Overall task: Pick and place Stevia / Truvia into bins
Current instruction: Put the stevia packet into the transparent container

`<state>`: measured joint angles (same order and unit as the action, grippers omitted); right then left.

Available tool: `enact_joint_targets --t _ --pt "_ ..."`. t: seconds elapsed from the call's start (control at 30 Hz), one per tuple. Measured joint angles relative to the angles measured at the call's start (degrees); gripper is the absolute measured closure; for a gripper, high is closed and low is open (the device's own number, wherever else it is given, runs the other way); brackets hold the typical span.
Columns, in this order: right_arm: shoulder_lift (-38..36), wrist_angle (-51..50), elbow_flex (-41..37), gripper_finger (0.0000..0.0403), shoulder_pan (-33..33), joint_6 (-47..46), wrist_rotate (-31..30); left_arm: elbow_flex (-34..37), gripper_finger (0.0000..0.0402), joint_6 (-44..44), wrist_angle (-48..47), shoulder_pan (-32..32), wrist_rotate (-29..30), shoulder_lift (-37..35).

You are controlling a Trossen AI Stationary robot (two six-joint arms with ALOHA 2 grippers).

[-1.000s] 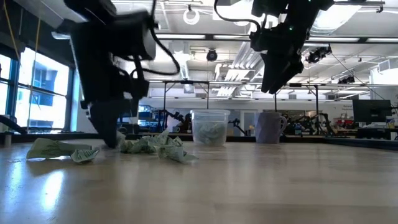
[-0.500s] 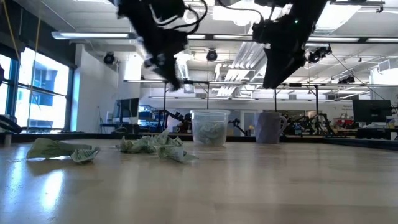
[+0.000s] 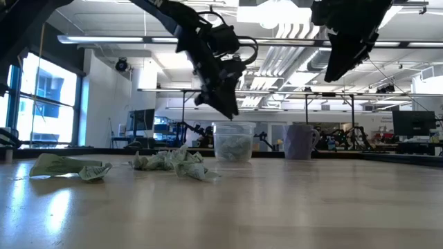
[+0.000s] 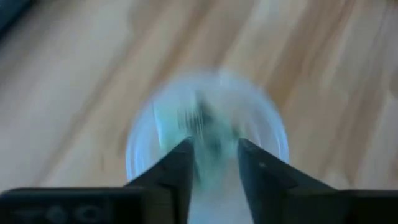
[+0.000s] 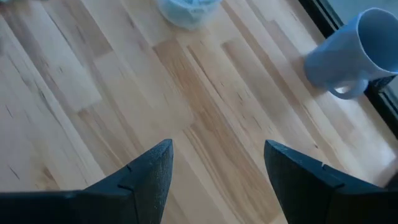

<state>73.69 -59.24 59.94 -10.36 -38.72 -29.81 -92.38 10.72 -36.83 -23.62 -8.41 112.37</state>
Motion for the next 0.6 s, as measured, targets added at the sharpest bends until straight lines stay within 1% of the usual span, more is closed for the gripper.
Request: enact_joint_targets --t 0.1,0.17,0.2,0.27,0.33,0.4,0.47,0.6 --pt "0.0 -1.3 0.0 0.0160 -0.7 0.5 -1.7 -5.5 0.0206 -0.9 -14.4 0.4 -2.0 -0.1" --pt "0.0 -0.8 0.0 0.0160 -0.7 2.0 -2.9 -7.8 0.0190 -3.7 -24.1 0.9 -0.3 -1.3" --pt "0.0 -0.2 0.0 0.0160 -0.2 3.0 -2.9 -8.0 0.0184 -5.0 -28.4 1.5 1.6 -2.2" --pt "0.0 2.9 0.0 0.0160 1.9 6.3 -0.1 -7.3 0.0180 -6.0 -31.8 2.6 5.8 -4.1" --pt "0.2 9.6 -1.2 0.0160 4.9 9.9 6.0 -4.6 0.0182 -5.7 -34.9 3.2 7.1 -6.8" --pt "0.8 18.5 -3.6 0.0160 7.6 13.3 14.0 -0.3 0.0191 -3.4 -33.3 3.9 7.2 -10.6" --pt "2.7 27.2 -5.9 0.0160 8.9 15.9 19.6 5.7 0.0204 -0.6 -30.7 4.9 7.3 -15.5" --pt "8.4 37.9 -7.7 0.0160 8.1 21.0 24.0 20.4 0.0231 6.8 -20.6 8.3 7.3 -26.7"
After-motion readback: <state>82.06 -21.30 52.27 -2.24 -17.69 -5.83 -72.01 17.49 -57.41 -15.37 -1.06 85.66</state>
